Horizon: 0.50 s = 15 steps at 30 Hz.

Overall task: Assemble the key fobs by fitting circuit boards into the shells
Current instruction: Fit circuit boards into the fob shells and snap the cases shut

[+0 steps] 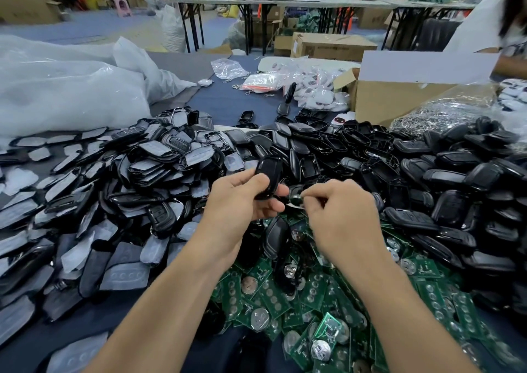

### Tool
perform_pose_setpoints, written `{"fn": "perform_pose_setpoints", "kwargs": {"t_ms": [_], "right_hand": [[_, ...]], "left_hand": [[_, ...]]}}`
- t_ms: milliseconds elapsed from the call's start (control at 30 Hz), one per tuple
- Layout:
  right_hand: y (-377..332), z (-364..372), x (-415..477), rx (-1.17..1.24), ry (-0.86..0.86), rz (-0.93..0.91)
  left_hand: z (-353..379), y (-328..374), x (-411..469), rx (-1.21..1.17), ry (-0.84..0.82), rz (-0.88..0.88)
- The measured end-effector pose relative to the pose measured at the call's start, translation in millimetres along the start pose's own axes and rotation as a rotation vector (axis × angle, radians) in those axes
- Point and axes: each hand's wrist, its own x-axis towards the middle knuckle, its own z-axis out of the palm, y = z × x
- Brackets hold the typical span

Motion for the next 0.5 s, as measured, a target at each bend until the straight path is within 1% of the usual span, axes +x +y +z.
{"fn": "perform_pose_setpoints", "kwargs": {"t_ms": [100,167,233,333,400,500], "right_hand": [[5,-1,5,0.392,0.043,0.118],[8,-1,9,0.526,0.028,0.175],[13,0,11,0.5,-0.011,0.198],[13,-1,11,0.449,0.01,0.185],[11,-2,10,0.49,0.037,0.179],[8,-4,9,0.633,0.047,0.184]], "left_hand": [[-1,-2,1,0.036,-0.014,-0.003],[-2,-4,2,0.051,0.002,0.013],[-2,-5,4,0.069,0.021,0.044],[-2,-5,3,0.105,0.037,0.084],[-1,-6,3,0.149,0.045,0.116],[2,-7,2,0.215,0.064,0.139]]}}
